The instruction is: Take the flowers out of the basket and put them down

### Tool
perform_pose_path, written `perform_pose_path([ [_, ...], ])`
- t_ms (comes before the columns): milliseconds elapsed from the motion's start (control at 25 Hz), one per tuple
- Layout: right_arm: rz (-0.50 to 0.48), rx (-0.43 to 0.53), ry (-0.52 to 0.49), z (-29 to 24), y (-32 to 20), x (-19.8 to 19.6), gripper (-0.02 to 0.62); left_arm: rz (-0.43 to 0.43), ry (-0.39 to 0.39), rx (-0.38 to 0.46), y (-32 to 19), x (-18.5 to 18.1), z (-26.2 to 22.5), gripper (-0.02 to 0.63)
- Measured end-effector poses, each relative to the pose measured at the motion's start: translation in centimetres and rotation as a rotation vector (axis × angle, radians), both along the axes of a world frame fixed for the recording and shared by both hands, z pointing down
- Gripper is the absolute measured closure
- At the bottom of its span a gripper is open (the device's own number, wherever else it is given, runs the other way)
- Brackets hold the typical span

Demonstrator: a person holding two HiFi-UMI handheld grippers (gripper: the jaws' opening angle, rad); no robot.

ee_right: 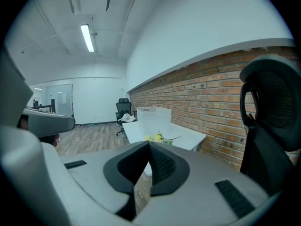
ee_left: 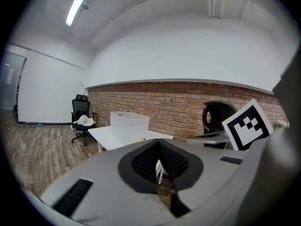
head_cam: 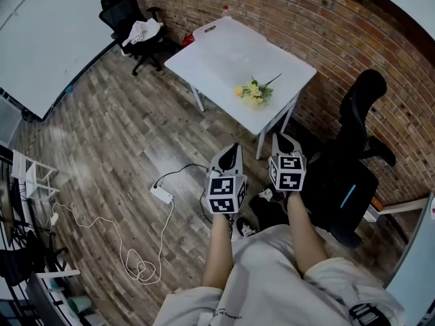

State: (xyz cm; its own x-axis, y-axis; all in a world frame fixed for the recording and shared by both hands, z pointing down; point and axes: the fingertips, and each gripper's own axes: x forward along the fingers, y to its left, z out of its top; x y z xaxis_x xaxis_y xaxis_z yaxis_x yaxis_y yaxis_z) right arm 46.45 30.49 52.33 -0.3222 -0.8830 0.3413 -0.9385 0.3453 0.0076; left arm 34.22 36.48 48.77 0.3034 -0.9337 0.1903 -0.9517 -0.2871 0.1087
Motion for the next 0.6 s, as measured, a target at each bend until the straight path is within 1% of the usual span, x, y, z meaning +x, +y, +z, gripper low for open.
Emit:
perform_pose_path([
  [200, 0.026, -0.002, 0.016, 0.0, -1.0, 0.0, 0.583, 0.008, -0.010, -0.012, -0.7, -0.4, 0.4, 0.588],
  [440, 0.023, 0.020, 0.036, -0.9, -1.6, 0.2, 0.584, 0.030, -0.010, -0.007, -1.3, 0.3, 0.4, 0.588],
  [600, 0.024, 0.011, 0.041, -0.8, -1.8, 0.2, 0.584, 0.035, -0.008, -0.008, -1.7, 0.6, 0.3, 0.588],
])
